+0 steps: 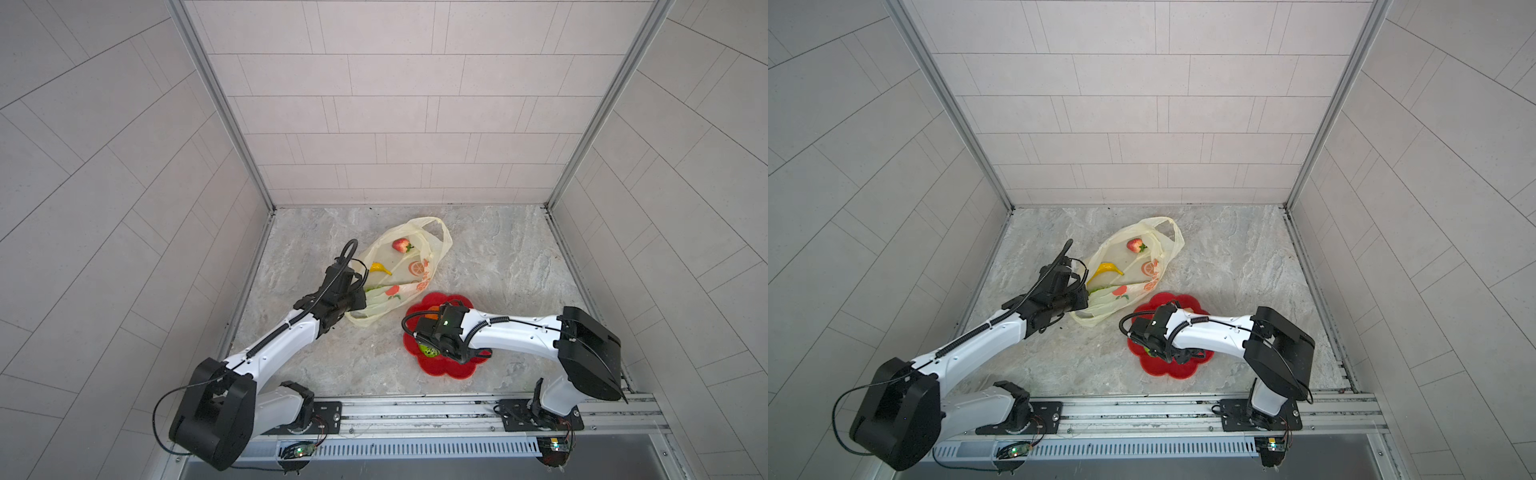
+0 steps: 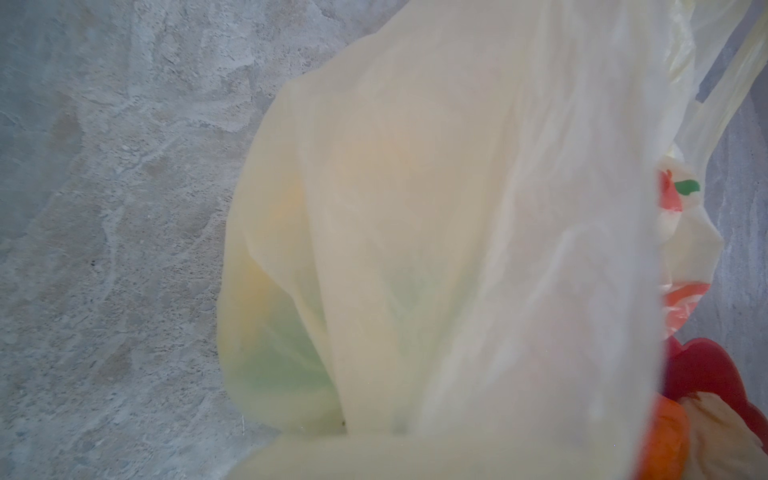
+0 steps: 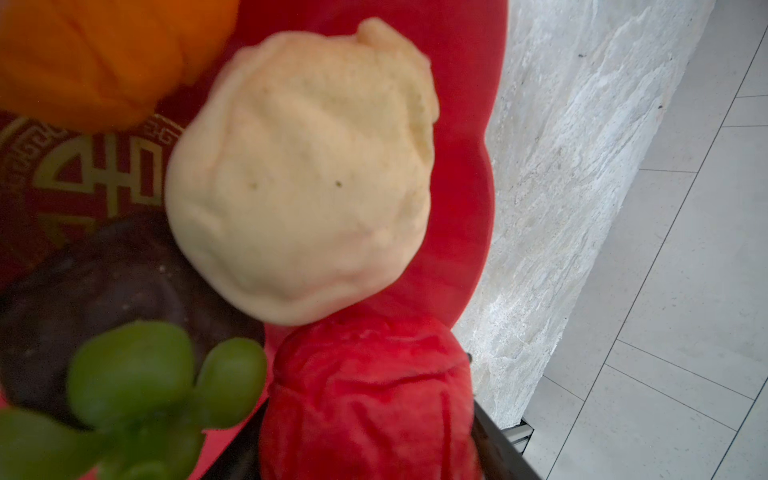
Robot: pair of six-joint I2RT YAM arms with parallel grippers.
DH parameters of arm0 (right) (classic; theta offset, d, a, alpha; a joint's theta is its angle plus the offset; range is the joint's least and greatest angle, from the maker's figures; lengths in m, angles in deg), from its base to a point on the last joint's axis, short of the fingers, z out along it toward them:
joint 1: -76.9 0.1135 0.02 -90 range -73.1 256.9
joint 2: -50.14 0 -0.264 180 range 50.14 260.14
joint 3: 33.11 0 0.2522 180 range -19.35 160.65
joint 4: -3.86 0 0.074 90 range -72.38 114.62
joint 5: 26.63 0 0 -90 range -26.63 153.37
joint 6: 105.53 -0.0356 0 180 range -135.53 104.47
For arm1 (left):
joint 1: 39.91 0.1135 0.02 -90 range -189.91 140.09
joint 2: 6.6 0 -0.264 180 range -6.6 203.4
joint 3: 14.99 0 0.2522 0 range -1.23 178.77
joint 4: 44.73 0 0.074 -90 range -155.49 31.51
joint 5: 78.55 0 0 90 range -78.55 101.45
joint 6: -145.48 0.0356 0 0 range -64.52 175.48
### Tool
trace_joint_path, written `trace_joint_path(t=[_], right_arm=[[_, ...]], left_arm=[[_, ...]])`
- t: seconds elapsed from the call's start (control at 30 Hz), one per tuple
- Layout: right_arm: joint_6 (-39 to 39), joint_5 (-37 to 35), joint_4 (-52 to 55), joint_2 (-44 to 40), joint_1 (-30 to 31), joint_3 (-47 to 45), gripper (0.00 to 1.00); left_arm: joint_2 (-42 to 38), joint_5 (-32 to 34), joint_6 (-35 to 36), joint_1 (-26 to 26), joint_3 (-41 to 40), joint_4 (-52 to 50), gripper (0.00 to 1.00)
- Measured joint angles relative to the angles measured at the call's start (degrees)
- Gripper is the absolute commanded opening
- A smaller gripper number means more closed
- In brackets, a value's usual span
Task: Take fruits out of the plastic bag
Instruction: Place the fruit on the plate, then rotate the fruit on the plate.
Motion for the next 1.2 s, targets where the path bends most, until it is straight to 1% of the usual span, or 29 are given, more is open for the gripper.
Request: trace_joint_path(t=[0.3,0.5,0.73,0.83,1.0,1.07,1.2], right_arm=[[0.07,0.02,-0.35,0.57,0.83,0.81,0.78],[0.17,0.72,-0.39,-0.04,1.09,0.92,0.78],[0.94,3.23,-0.59,-6.05,0.7,0.92,0.81],[1.25,4.04,-0.83,-8.96,-0.66,0.59,0.81],[1.62,4.63,-2.01,-13.75,-4.87,-2.54,0.77],[1.66,4.72,-2.29,-14.34,-5.84,-3.5,0.76],[1.86,5.44,-3.58,-13.6,-5.92,-5.01,0.76]], left_arm=[[-0.74,0.35,0.0,0.0,-0.24,-0.02,0.12],[-0.96,0.44,0.0,0.0,-0.39,-0.02,0.12],[-0.96,0.44,0.0,0.0,-0.39,-0.02,0.13],[-0.96,0.44,0.0,0.0,-0.39,0.0,0.13],[-0.96,0.44,0.0,0.0,-0.39,0.0,0.13],[-0.96,0.44,0.0,0.0,-0.39,0.02,0.13],[-0.96,0.42,0.0,0.0,-0.39,0.04,0.13]])
